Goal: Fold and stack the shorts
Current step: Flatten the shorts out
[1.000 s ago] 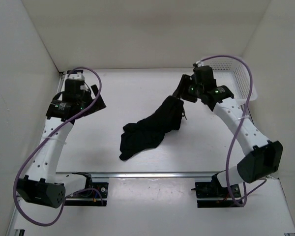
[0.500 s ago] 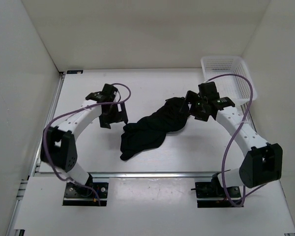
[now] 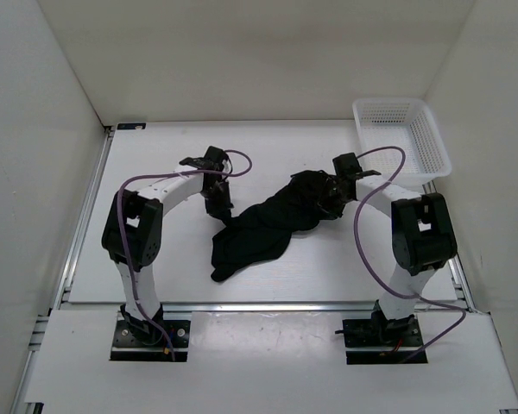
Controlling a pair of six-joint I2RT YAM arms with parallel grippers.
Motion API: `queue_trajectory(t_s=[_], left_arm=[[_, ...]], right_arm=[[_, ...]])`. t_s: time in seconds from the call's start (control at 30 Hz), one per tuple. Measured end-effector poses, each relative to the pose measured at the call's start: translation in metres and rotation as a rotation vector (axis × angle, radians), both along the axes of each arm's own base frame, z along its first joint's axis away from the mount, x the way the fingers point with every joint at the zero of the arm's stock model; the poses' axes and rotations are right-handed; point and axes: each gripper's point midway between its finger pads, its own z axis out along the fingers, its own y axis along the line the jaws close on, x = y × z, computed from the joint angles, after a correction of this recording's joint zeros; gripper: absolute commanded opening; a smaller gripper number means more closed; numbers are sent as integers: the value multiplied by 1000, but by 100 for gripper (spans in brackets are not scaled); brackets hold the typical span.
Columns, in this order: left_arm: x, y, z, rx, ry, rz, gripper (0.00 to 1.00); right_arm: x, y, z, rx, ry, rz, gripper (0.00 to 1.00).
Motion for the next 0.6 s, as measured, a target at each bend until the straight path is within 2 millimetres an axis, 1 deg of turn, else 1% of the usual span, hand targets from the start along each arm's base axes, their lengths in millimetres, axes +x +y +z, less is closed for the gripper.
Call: queue_trajectory(t_s=[0.03,0.1,0.17,0.2,0.23,0.3,0.37,0.43,0.47,0.53,0.57,0.6], left_arm=[[4,-3,4,-10,-15,-6,10],[13,-7,12,-24,-44,-11,10],[20,-9,20,-33,-67,-9,10],[25,-10,23,-35,-78,-6,10],[28,-9,27,-34,-86,-1,10],[38,-5,37,-27,-108,17,10],[52,6,52,-12,-137,54,10],[74,21,80,-6,-196,108,10],[86,30,100,-10,-235,138,10],[115,50,149,-29,-349,205,10],[128,63,178,-43,-421,241,10],[135,74,206,-54,-484,269,10]], right_arm=[[2,3,-3,3,4,3,13],[8,10,-7,12,5,9,0],[17,18,-4,17,-9,20,0],[24,22,1,21,-25,23,0],[30,25,7,23,-42,29,0],[45,29,27,21,-90,39,0],[67,34,59,22,-167,48,0],[93,38,104,31,-271,57,0],[103,40,130,38,-324,62,0],[124,42,190,57,-461,64,0],[131,41,221,69,-533,67,0],[134,40,248,76,-594,66,0]])
